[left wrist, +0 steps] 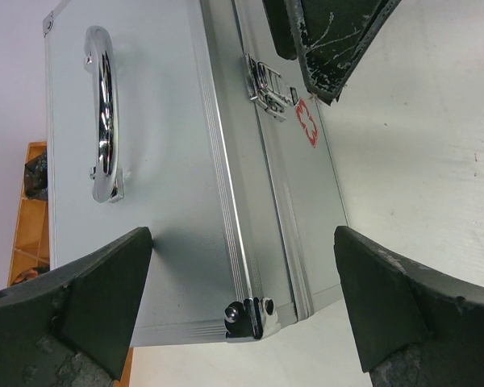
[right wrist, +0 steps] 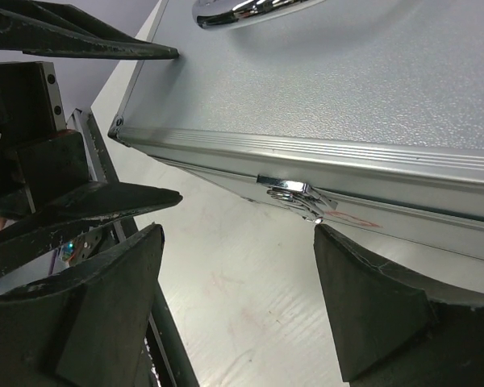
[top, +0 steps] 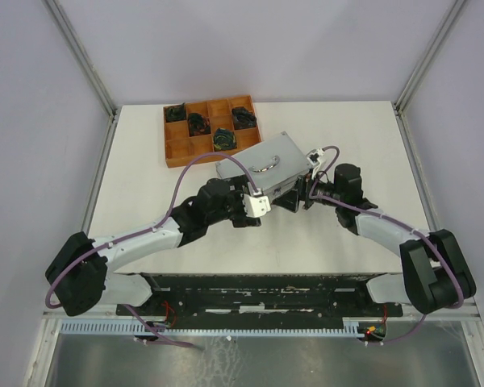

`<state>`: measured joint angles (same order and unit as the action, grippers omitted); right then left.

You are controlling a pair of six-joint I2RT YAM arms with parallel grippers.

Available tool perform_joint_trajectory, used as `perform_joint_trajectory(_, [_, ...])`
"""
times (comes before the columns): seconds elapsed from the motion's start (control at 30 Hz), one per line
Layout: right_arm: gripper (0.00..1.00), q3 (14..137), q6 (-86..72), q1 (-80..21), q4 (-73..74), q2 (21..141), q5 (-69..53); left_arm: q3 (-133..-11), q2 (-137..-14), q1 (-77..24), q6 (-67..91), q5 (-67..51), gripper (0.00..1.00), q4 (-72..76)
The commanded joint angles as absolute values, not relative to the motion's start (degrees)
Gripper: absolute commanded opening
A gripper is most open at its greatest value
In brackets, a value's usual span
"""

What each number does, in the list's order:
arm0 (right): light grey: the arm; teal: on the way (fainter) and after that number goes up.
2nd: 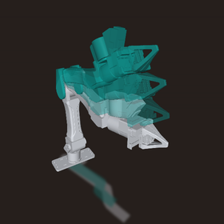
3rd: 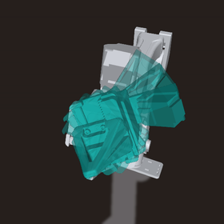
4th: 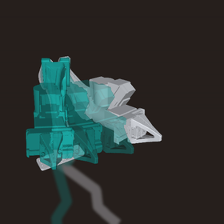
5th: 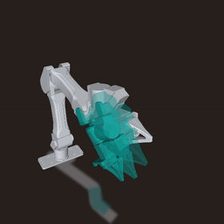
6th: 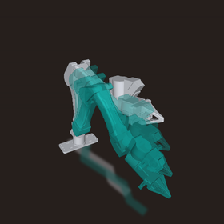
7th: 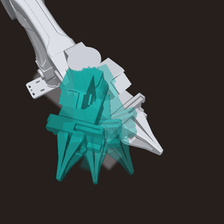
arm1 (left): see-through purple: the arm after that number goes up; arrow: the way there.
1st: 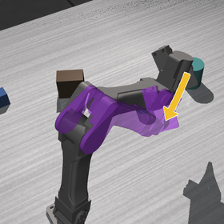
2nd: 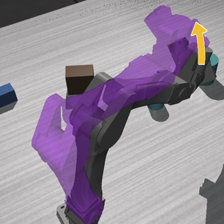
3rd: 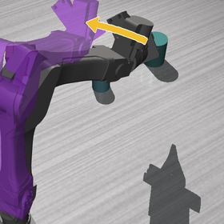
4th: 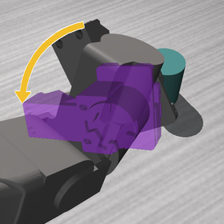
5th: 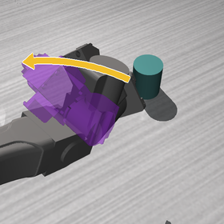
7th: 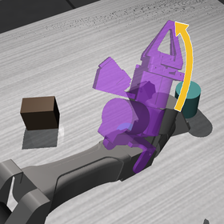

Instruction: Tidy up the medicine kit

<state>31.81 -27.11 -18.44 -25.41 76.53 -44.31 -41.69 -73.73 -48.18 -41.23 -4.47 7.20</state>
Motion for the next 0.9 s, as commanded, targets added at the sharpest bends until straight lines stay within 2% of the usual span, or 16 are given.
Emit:
perform_joint_trajectory(0.0, [0.84, 35.18, -24.32, -18.64, -25.23, 73.92, -46.38, -40.87, -72.1, -48.22, -41.38, -5.01, 0.99, 6.66])
perform_joint_trajectory(0.1, [0.86, 37.73, -15.81, -18.65, -15.23, 71.05, -47.28, -40.5, -71.78, -48.18, -40.83, -5.56, 0.99, 6.68])
perform_joint_trajectory(0.3, [0.93, 42.97, 13.6, -18.68, 8.84, 62.18, -42.59, -40.2, -70.2, -47.62, -39.39, -7.44, 0.99, 7.3])
perform_joint_trajectory(0.43, [0.97, 48.35, 29.09, -18.85, 20.5, 60.99, -39.69, -40.92, -69.53, -47.24, -38.2, -9.0, 0.99, 6.79])
perform_joint_trajectory(0.63, [0.97, 50.37, 44.7, -20.26, 18.96, 64.31, -30.95, -41.31, -69.06, -46.35, -36.82, -10.5, 0.99, 6.35])
perform_joint_trajectory(0.87, [0.97, 48.99, 51.07, -22.53, 9.44, 68.83, -28.07, -41.07, -68.97, -45.87, -37.02, -10.81, 0.99, 6.28])
